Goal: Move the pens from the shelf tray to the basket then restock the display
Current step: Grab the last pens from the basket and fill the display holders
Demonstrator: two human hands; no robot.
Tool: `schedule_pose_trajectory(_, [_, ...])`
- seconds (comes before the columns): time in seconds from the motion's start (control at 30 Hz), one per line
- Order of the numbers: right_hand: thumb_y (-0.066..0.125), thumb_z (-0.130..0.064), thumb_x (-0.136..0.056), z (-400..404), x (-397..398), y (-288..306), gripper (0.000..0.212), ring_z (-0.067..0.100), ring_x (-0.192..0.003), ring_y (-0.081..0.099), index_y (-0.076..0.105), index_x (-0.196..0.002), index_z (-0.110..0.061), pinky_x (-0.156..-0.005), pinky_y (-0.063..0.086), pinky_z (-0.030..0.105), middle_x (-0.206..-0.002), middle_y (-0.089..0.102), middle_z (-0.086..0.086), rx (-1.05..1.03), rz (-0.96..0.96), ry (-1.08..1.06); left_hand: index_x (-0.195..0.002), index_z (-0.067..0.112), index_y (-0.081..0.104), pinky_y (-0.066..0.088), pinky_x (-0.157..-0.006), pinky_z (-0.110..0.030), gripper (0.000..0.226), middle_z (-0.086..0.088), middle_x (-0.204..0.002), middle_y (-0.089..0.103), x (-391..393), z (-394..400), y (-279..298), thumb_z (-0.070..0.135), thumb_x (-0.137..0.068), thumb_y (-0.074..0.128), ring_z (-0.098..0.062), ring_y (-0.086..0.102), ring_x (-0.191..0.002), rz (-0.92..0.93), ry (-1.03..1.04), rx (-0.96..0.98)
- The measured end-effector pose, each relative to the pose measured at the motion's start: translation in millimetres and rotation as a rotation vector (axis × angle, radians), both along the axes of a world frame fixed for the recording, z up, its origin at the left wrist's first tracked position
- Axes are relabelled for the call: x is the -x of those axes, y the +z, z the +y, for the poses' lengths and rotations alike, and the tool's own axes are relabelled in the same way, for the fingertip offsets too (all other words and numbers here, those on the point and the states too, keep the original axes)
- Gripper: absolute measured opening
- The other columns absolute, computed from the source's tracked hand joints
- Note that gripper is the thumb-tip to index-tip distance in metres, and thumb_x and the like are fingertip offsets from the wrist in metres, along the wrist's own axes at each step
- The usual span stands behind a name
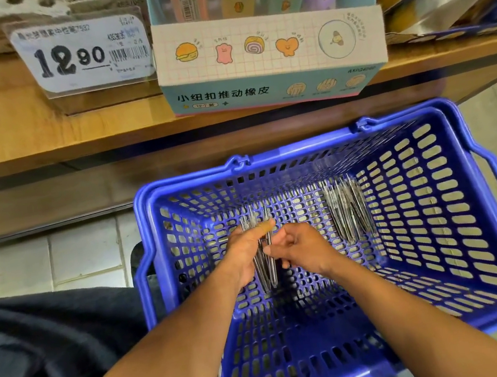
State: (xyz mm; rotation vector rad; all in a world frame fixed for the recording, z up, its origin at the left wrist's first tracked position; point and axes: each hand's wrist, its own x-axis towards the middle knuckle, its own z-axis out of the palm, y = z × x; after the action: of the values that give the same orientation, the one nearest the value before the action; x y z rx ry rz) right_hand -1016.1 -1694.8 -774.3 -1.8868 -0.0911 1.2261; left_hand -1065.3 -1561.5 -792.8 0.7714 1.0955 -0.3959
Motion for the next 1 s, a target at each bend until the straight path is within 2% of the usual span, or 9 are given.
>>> schedule_pose_trajectory(0.17, [0.078,-0.017,-0.08,-12,3,-1,0.022,0.012,-0.055,0.061,0.065,-0.093,-0.005,-0.061,0.055,0.031,-0.083,0.072,0.009,0.029,0.008,-0.057,-0.118,0.004,0.056,0.051,-0.076,-0.035,0.043,-0.005,-0.098,0.064,2,-1,0,0.015,-0.082,0.077,-0.015,0.058,-0.076,0.052,-0.066,-0.001])
schedule_pose_trajectory(0.33, [0.078,-0.022,-0.081,-11,8,-2,0.026,0.015,-0.056,0.061,0.061,-0.091,-0.004,-0.06,0.055,0.032,-0.082,0.074,0.009,0.018,-0.068,-0.062,-0.115,0.008,0.053,0.05,-0.071,-0.032,0.045,-0.007,-0.112,0.065,1,-3,4,0.018,-0.08,0.08,-0.017,0.058,-0.08,0.044,-0.094,0.024])
schedule_pose_trajectory(0.43, [0.076,-0.027,-0.079,-12,0,-2,0.027,0.013,-0.06,0.061,0.066,-0.092,-0.006,-0.059,0.052,0.027,-0.083,0.074,0.006,-0.05,0.053,-0.075,-0.123,0.003,0.054,0.047,-0.059,-0.029,0.048,-0.007,-0.09,0.06,2,-2,3,0.021,-0.084,0.075,-0.015,0.055,-0.067,0.06,-0.097,0.028])
schedule_pose_trajectory(0.53, [0.074,-0.039,-0.075,-20,-19,-5,0.026,0.009,-0.06,0.062,0.071,-0.086,-0.016,-0.057,0.051,0.022,-0.079,0.073,0.0,-0.097,0.152,-0.074,-0.099,0.005,0.064,0.045,-0.054,-0.025,0.018,-0.002,-0.07,0.061,2,0,6,0.02,-0.09,0.066,-0.01,0.051,-0.054,0.029,-0.1,0.052])
schedule_pose_trajectory(0.6, [0.073,-0.036,-0.082,-26,-33,-17,0.021,0.008,-0.065,0.066,0.069,-0.085,-0.015,-0.058,0.053,0.019,-0.084,0.072,0.002,0.025,0.025,-0.119,-0.092,0.008,0.065,0.044,-0.056,-0.026,0.014,0.001,-0.068,0.064,1,1,8,0.021,-0.093,0.061,-0.01,0.049,-0.054,0.024,-0.092,0.031])
schedule_pose_trajectory(0.67, [0.067,-0.016,-0.09,-36,-48,-38,0.008,0.015,-0.082,0.069,0.064,-0.091,-0.008,-0.064,0.052,0.016,-0.089,0.069,0.003,0.318,-0.25,-0.183,-0.088,0.011,0.062,0.044,-0.056,-0.027,0.015,0.0,-0.069,0.063,0,2,8,0.021,-0.096,0.055,-0.012,0.049,-0.056,0.022,-0.076,0.028])
schedule_pose_trajectory(0.73, [0.062,-0.009,-0.092,-43,-57,-53,0.018,0.024,-0.088,0.066,0.057,-0.108,-0.006,-0.072,0.053,0.022,-0.096,0.066,0.009,0.597,-0.426,-0.126,-0.088,0.01,0.058,0.046,-0.056,-0.029,0.016,0.0,-0.067,0.058,1,3,9,0.019,-0.098,0.049,-0.014,0.049,-0.056,0.004,-0.081,0.068])
schedule_pose_trajectory(0.87, [0.064,-0.01,-0.091,-47,-53,-69,0.048,0.032,-0.106,0.062,0.04,-0.131,-0.001,-0.088,0.053,0.036,-0.119,0.06,0.018,0.866,-0.479,0.043,-0.097,0.007,0.058,0.046,-0.057,-0.029,0.012,-0.001,-0.065,0.058,-1,2,9,0.013,-0.098,0.048,-0.014,0.051,-0.054,-0.031,-0.059,0.144])
schedule_pose_trajectory(1.0, [0.055,-0.013,-0.097,-46,-50,-72,0.037,0.029,-0.1,0.065,0.044,-0.129,0.002,-0.082,0.055,0.034,-0.11,0.066,0.018,0.985,-0.443,0.098,-0.1,0.008,0.063,0.049,-0.06,-0.03,0.013,-0.002,-0.071,0.061,0,4,8,0.017,-0.097,0.054,-0.016,0.057,-0.06,-0.026,-0.049,0.122])
